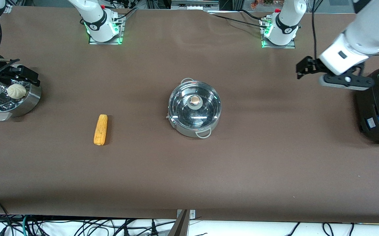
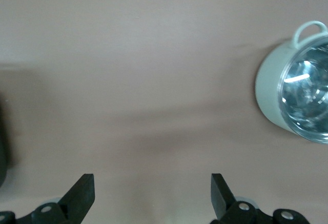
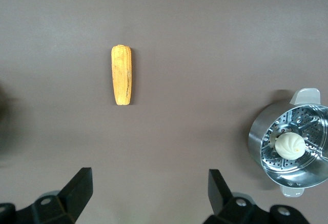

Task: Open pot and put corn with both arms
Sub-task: 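Move the left gripper to the pot lid knob while the right gripper reaches the corn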

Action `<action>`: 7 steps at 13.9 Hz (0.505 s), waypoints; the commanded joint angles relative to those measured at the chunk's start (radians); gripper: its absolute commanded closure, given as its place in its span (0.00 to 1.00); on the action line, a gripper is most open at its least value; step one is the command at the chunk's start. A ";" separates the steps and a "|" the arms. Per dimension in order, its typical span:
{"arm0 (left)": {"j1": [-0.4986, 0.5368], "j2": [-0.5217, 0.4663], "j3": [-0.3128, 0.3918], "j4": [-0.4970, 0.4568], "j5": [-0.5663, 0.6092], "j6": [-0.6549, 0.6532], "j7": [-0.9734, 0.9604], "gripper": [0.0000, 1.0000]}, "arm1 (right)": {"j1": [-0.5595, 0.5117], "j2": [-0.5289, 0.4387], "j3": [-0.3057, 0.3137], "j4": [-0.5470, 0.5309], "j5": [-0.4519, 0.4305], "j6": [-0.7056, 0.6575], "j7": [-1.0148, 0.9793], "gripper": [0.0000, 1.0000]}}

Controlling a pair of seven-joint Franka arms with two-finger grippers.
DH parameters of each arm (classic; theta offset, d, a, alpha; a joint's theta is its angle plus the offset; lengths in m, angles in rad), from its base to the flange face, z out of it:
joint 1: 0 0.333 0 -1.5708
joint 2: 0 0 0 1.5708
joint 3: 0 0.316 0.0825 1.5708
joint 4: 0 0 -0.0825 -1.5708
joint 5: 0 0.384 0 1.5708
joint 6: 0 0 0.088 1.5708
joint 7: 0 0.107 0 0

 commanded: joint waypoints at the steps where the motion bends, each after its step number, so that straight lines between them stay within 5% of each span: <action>1: -0.009 0.052 -0.063 0.011 -0.023 0.002 -0.042 0.00 | -0.004 0.016 0.005 0.039 0.003 -0.027 -0.002 0.00; 7: -0.175 0.395 -0.124 0.334 -0.022 0.020 -0.375 0.00 | -0.002 0.036 0.005 0.039 0.003 -0.027 -0.005 0.00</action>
